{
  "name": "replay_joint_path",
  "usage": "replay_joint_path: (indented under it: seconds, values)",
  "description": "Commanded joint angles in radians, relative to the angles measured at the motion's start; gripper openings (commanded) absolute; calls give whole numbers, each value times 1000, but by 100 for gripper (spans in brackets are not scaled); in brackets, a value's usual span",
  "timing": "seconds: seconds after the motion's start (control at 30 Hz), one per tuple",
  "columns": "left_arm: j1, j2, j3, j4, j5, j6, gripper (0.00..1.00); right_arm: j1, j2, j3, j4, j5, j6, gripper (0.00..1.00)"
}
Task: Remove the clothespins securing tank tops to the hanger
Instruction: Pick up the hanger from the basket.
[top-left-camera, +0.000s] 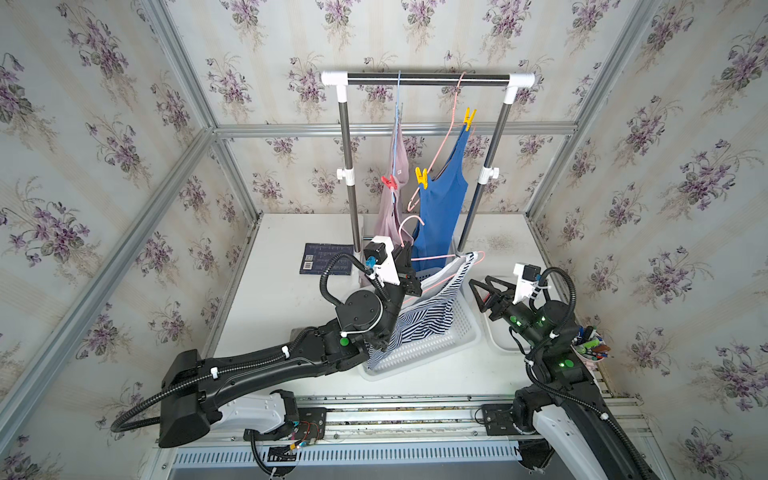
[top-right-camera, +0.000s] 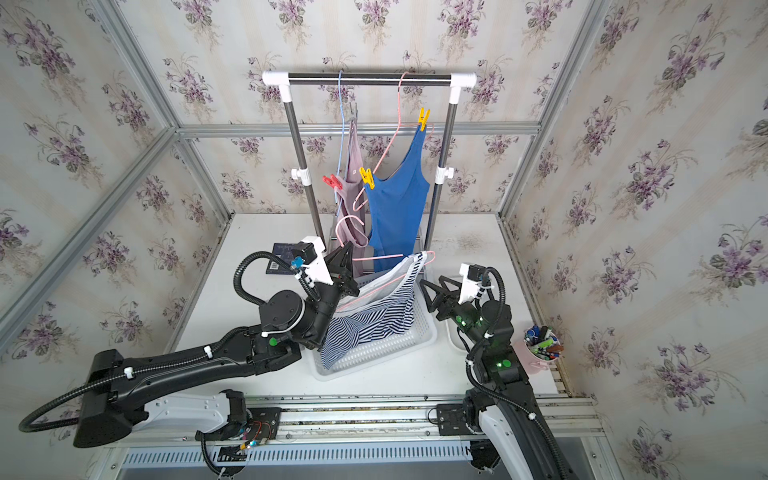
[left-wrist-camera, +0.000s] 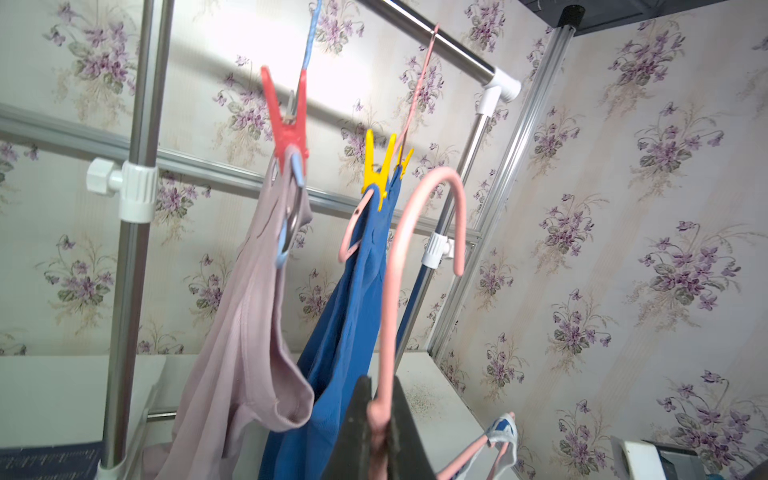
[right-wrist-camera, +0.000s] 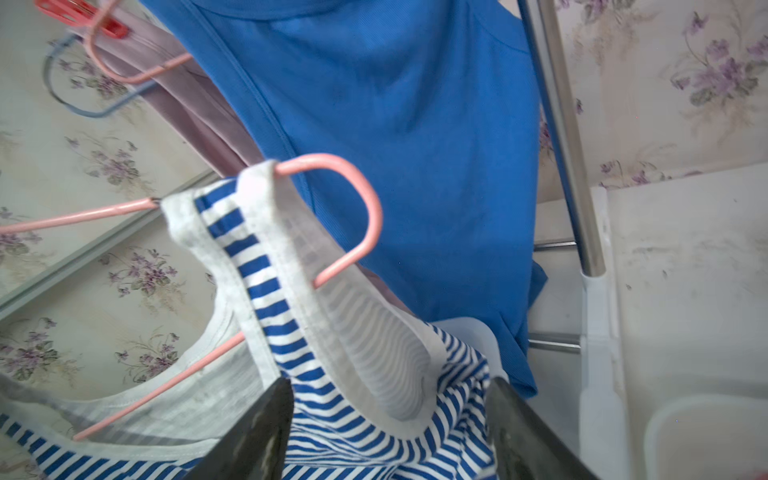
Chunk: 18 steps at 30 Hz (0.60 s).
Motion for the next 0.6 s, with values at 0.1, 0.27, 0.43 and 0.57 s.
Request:
replay_joint_path:
  seconds: [0.1,0.27,0.43,0.57]
  values:
    - [0,8,142,-263,15,72,0,44,-86,-3,141,19,-28,72]
    - [0,20,239,-387,30,67,0,49,-81,26,194,-29,0,73]
    - [0,11,246,-382,37,44,0,70,-7,71,214,-50,4,72]
    - [0,4,211,-318,42,18,0,98,17,82,239,-41,3,71]
